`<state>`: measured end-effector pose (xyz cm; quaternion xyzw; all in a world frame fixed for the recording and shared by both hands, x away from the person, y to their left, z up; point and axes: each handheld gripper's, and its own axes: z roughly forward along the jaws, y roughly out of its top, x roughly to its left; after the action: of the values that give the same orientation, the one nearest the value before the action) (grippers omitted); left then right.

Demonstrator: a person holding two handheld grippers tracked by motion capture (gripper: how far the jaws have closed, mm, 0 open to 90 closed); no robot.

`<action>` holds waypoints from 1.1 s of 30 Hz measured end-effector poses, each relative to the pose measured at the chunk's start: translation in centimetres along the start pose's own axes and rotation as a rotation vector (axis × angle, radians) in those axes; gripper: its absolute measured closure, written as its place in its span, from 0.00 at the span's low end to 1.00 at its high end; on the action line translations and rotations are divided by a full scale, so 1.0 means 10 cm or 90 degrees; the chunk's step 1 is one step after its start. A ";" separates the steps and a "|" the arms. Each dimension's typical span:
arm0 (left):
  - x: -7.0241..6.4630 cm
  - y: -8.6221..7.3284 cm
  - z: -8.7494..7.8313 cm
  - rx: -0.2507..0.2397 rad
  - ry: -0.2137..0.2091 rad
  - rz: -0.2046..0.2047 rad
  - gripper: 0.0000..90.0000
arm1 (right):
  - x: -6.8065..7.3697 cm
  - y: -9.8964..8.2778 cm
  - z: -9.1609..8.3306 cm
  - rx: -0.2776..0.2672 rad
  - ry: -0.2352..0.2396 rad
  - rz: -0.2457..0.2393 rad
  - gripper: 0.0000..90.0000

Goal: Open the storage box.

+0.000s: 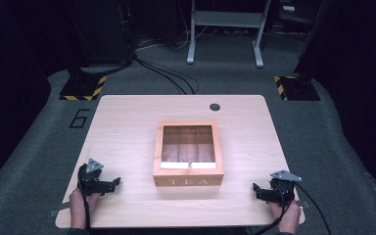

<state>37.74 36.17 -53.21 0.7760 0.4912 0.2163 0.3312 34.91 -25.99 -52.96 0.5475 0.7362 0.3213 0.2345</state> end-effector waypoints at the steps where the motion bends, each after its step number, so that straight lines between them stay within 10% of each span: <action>1: 0.00 0.00 0.00 0.000 0.000 0.000 0.01 | 0.00 0.00 0.00 0.000 0.000 -0.001 0.08; 20: 0.00 0.00 0.00 0.000 0.000 0.000 0.01 | 0.00 0.02 0.01 0.014 0.013 -0.005 0.00; 33: 0.00 0.00 0.00 0.000 0.000 0.000 0.01 | 0.34 0.24 -0.11 -0.025 0.125 -0.030 0.00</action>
<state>37.74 36.16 -53.21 0.7758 0.4914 0.2165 0.3313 34.66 -22.49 -50.43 0.4910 0.7621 0.3819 0.1796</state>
